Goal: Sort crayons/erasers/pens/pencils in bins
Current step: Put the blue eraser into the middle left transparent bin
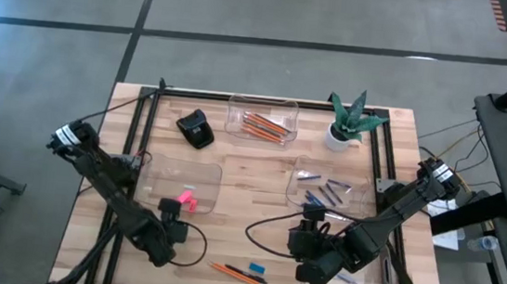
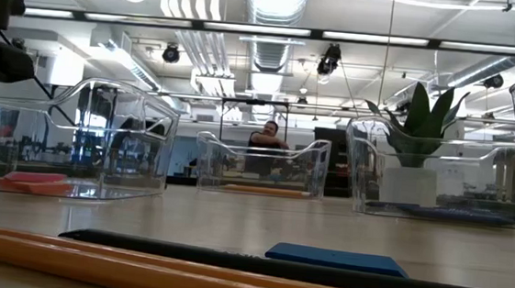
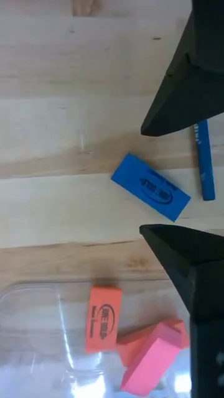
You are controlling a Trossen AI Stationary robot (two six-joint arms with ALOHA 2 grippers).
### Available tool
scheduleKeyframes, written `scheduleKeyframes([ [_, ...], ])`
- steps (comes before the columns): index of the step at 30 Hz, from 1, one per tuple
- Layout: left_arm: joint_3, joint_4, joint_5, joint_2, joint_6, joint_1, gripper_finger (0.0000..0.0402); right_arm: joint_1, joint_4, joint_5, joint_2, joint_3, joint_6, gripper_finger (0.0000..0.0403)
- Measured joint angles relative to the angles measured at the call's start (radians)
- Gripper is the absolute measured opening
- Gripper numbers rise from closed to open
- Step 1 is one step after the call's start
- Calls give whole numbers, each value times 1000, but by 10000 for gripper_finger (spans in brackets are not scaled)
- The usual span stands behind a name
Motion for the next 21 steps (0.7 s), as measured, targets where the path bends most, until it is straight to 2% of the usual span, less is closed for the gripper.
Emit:
scheduleKeyframes([
  [14, -13, 3, 3, 47, 32, 12, 228, 0, 29, 0, 0, 0, 0, 171],
  [18, -14, 15, 53, 67, 43, 35, 225, 0, 31, 0, 0, 0, 0, 171],
  [21, -14, 23, 99, 70, 78, 52, 206, 0, 36, 0, 0, 0, 0, 171],
])
